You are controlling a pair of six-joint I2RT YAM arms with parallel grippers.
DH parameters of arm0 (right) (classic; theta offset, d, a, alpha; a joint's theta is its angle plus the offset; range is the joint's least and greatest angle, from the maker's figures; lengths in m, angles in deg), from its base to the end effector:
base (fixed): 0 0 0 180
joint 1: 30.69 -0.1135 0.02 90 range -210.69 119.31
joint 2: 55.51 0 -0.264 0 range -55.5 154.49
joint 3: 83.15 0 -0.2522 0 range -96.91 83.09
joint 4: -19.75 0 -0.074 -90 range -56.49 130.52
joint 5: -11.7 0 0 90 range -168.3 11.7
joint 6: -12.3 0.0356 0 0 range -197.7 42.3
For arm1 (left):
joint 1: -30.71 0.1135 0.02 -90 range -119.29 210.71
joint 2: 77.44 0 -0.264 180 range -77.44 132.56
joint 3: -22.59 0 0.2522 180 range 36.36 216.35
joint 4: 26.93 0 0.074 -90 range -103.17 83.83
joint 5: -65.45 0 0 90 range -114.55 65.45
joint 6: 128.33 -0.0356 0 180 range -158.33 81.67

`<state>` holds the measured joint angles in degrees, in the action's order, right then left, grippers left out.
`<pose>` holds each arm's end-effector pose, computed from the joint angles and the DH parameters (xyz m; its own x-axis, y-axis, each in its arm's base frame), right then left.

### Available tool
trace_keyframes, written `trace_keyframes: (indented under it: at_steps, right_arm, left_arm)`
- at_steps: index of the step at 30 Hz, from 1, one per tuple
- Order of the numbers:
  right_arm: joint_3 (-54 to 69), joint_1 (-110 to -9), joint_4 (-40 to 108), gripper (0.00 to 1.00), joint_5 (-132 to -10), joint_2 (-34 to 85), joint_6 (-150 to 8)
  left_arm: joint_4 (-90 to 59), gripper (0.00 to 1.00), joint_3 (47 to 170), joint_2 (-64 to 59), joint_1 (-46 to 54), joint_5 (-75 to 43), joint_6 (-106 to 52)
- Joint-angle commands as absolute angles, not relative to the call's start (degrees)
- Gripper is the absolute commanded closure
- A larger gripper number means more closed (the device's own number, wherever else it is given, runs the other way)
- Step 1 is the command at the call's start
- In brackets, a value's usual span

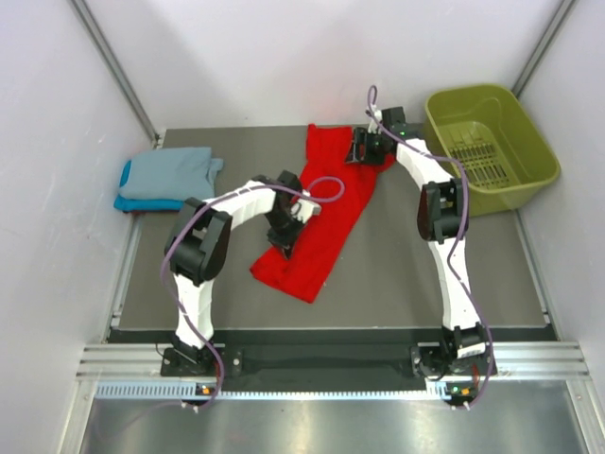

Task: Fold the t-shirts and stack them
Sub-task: Fold the tshirt

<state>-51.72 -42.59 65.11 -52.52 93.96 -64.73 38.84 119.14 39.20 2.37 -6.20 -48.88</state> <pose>0.5574 0.1333 0.1670 -0.7966 0.0387 -0.6032 -0.3090 0.8317 0.4614 0.3318 -0.1917 0.1553 -0.7769 0.6164 -0.1285 0.6233 0.7240 -0.2955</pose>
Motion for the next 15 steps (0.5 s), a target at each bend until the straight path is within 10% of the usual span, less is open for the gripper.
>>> trace_keyframes:
  at_steps: [1, 15]
  right_arm:
    - [-55.33, -45.19, 62.7, 0.33, -49.65, 96.37, -62.94]
    - [-56.92, -46.07, 54.87, 0.31, -52.2, 96.37, -65.04]
  left_arm:
    - [38.16, 1.0, 115.63, 40.69, -2.76, -6.09, -47.39]
    - [37.55, 1.0, 116.95, 40.95, -10.77, -8.1, -46.94]
